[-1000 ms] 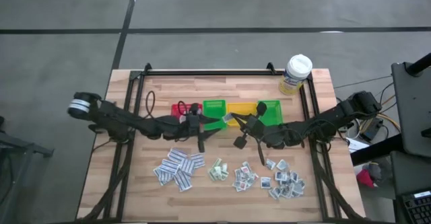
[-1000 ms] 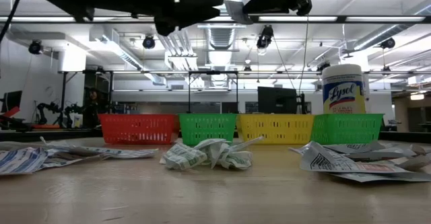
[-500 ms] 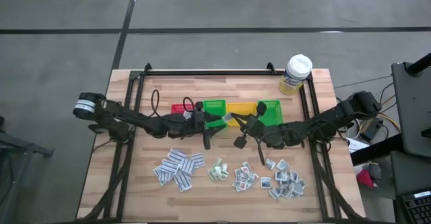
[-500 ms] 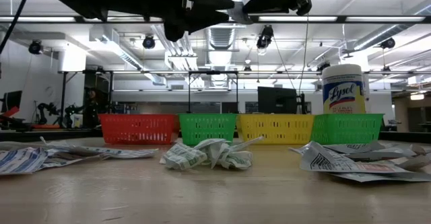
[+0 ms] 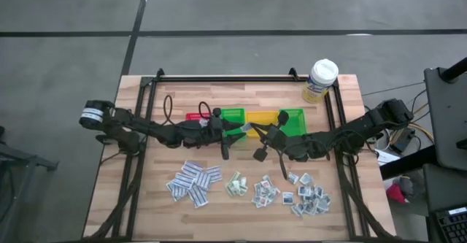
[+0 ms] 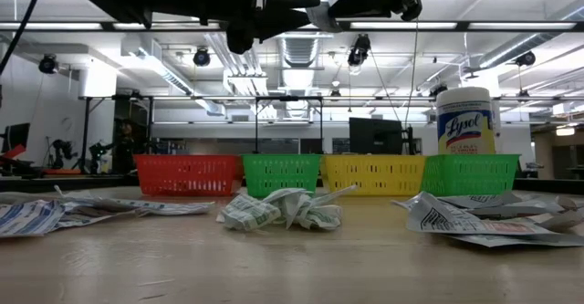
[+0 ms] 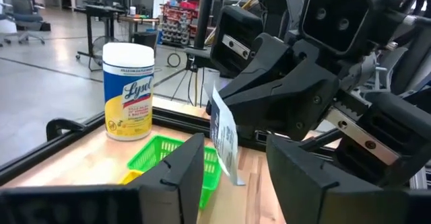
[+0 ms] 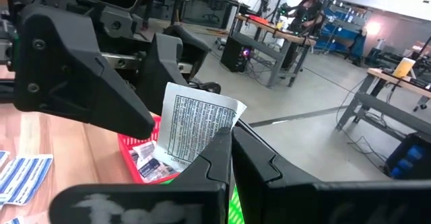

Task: Pick & Place First Aid Supplies
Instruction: Put the alcohol pad into the red basket

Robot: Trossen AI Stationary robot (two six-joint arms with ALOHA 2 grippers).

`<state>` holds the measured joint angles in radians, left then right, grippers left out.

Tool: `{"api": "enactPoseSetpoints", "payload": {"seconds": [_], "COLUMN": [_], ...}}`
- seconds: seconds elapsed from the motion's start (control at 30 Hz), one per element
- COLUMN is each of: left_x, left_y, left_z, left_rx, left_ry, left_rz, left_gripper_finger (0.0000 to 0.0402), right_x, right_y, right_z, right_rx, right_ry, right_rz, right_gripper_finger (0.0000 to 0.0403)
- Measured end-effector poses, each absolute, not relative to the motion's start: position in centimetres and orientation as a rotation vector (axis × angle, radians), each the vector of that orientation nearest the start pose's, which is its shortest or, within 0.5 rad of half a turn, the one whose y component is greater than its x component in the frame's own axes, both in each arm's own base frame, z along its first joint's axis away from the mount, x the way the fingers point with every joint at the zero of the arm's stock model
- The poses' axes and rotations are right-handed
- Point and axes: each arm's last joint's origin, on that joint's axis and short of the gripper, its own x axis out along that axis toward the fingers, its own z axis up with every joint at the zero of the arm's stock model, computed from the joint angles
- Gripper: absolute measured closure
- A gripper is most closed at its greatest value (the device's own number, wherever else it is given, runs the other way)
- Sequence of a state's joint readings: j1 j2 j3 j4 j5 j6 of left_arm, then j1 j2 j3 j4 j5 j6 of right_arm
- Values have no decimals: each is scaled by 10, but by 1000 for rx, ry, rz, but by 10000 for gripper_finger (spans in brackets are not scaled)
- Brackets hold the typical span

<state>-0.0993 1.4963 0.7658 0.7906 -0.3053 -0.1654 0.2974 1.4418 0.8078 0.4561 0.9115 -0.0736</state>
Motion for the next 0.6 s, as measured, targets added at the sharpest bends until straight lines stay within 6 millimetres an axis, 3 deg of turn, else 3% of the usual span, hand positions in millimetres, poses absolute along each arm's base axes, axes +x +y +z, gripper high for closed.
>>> {"api": "enactPoseSetpoints", "payload": {"seconds": [0.5,0.6], "left_x": [318,318], "left_y": [-21,-20], "left_z": [254,254], "left_rx": [-130,-126], "left_ry": [-69,-69], "left_rz": [131,131], "left_gripper_finger": [392,399], "right_x": [297,297], "right_y": [67,67], "right_z": [255,255], "right_rx": [-166,-165], "right_ry": [164,164], "right_rz": [-600,-586], "right_gripper_finger": [394,394]}}
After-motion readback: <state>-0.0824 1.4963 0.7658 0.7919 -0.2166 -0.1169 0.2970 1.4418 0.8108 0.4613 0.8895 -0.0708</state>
